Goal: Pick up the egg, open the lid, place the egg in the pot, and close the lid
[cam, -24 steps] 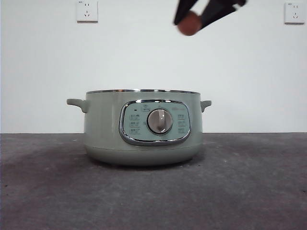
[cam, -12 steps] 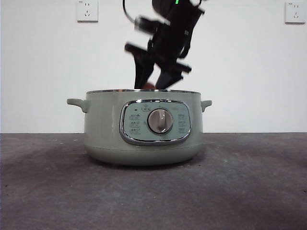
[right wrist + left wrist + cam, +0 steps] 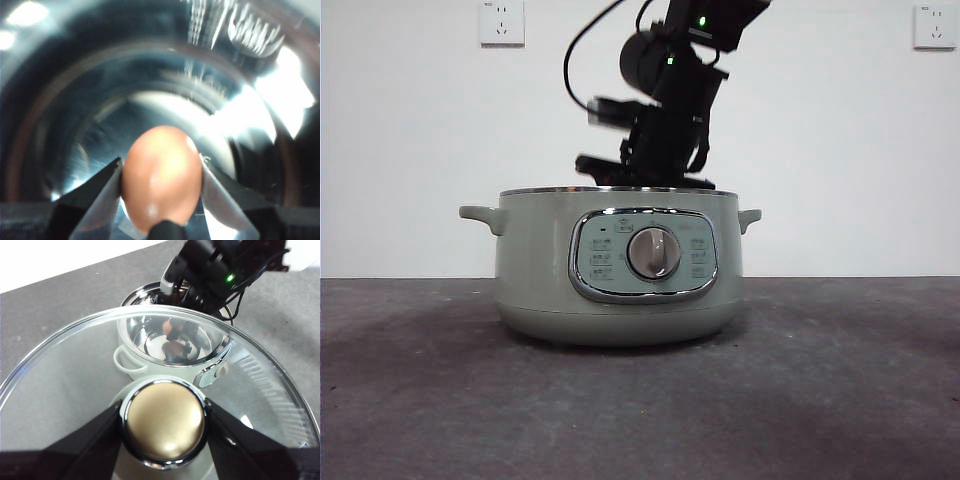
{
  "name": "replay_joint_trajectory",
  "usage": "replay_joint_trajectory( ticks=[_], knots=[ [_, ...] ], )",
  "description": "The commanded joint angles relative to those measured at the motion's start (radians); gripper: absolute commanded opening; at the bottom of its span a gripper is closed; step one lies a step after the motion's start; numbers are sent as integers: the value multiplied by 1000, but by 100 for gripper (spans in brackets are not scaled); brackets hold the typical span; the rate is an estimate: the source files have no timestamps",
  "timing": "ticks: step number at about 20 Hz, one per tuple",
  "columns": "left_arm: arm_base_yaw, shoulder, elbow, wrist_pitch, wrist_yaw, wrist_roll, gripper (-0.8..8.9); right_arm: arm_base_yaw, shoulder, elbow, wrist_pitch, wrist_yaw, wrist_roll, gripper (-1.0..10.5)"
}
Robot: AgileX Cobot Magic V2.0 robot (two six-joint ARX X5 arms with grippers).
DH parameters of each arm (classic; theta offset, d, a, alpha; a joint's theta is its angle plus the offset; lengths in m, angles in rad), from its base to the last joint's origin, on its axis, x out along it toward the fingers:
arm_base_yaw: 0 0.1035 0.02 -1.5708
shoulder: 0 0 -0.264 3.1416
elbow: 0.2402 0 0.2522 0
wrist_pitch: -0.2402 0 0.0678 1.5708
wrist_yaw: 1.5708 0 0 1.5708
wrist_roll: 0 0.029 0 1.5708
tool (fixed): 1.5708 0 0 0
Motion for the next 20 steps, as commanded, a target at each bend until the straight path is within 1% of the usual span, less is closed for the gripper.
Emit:
replay_joint_trajectory(
  ticks=[1,6,7,8,10,11,14,16,20],
  knots=[
    [0,-13,8,36,12,-5,-8,3,26,3,-11,10,-8,-13],
    [0,-13,8,37,12,-3,-8,3,29,3,-28,13,-8,-10],
    [0,-13,8,37,12,-3,-8,3,29,3,-27,13,-8,19],
    [0,-13,8,37,12,-3,-8,3,29,3,-25,13,-8,83],
    [0,-13,8,37,12,-3,-8,3,29,3,-17,5,-7,319],
    [0,-13,8,37,12,-3,-8,3,27,3,-13,5,-3,396],
    [0,-13,8,37,12,-3,-8,4,24,28,-19,-17,-2,411],
    [0,-13,8,37,12,-3,-8,4,24,77,-55,-35,1,412],
    [0,-12,8,38,11,-3,-8,3,24,243,-200,-36,-1,411]
  ],
)
